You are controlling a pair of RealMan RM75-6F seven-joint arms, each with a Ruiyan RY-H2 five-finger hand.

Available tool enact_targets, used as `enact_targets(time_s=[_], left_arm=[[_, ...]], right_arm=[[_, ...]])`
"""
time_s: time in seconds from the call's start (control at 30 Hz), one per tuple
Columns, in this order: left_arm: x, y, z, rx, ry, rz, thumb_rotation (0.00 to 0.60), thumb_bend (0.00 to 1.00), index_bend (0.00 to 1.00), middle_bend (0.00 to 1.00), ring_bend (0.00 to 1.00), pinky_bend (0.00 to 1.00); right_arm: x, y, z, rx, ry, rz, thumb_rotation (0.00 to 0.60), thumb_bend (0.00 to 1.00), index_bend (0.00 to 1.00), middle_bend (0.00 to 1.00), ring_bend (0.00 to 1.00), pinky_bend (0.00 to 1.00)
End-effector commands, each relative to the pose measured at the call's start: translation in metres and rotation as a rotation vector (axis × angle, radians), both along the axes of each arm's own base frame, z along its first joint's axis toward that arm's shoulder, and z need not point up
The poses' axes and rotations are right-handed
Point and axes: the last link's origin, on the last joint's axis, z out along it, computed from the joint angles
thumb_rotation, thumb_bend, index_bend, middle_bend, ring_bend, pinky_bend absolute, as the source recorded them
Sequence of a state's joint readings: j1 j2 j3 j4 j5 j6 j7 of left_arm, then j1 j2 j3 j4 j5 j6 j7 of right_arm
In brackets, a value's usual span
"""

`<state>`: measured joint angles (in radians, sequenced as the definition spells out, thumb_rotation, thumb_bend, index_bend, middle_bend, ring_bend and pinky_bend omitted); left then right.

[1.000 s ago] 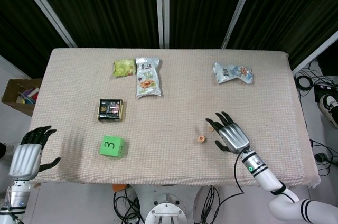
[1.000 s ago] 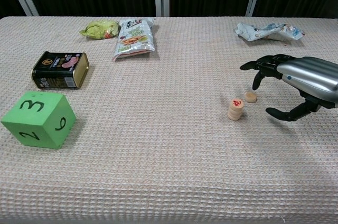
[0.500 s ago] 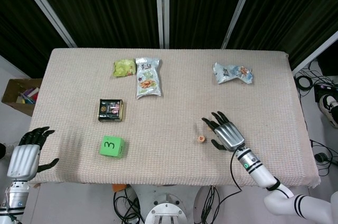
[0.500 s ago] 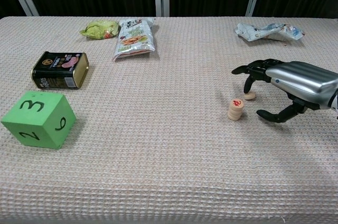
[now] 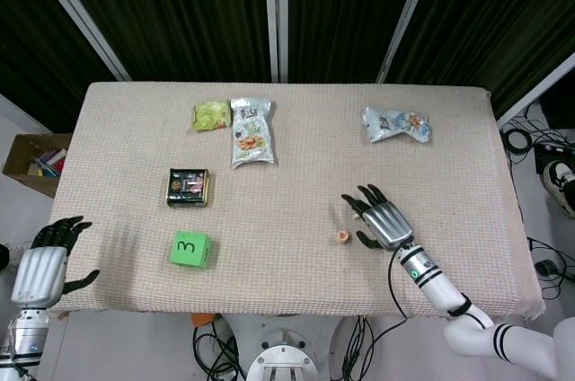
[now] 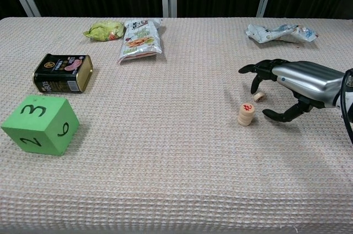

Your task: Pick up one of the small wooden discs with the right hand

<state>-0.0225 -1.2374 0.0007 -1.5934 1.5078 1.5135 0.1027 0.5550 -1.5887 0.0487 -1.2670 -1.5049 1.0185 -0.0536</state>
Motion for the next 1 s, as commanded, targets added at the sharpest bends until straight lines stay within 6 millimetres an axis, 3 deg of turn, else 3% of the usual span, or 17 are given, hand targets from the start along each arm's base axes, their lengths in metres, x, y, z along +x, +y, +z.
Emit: enact_targets(time_s=[0.03, 0.67, 0.8, 0.87, 1.0], left_arm=[[0.0, -0.001, 0.001, 0.001, 0.001, 0.002, 0.6, 0.11, 0.23, 0.15, 0.12, 0.17], [-0.002, -0.004, 0.003, 0.007, 0.005, 0.013, 0.6, 0.11, 0.23, 0.15, 0.12, 0.17], [-0.003, -0.005, 0.005, 0.012, 0.004, 0.018, 0.6, 0.11, 0.23, 0.15, 0.12, 0.17], [-0.005, -0.006, 0.005, 0.012, 0.004, 0.022, 0.6, 0.11, 0.23, 0.15, 0.12, 0.17], [-0.006, -0.006, 0.003, 0.007, 0.0, 0.024, 0.6, 0.11, 0.23, 0.15, 0.12, 0.17]], right_arm=[[0.003, -0.006, 0.001, -0.013, -0.01, 0.0, 0.6, 0.34, 0.09, 0.32, 0.0, 0.0], [0.013, -0.046, -0.001, -0.056, 0.026, -0.01, 0.6, 0.34, 0.09, 0.31, 0.0, 0.0], [0.015, -0.045, 0.001, -0.058, 0.043, 0.018, 0.6, 0.34, 0.1, 0.3, 0.0, 0.0], [0.014, -0.039, 0.003, -0.049, 0.042, 0.026, 0.6, 0.34, 0.13, 0.29, 0.0, 0.0], [0.01, -0.034, 0.005, -0.042, 0.065, 0.044, 0.6, 0.33, 0.32, 0.28, 0.0, 0.0]])
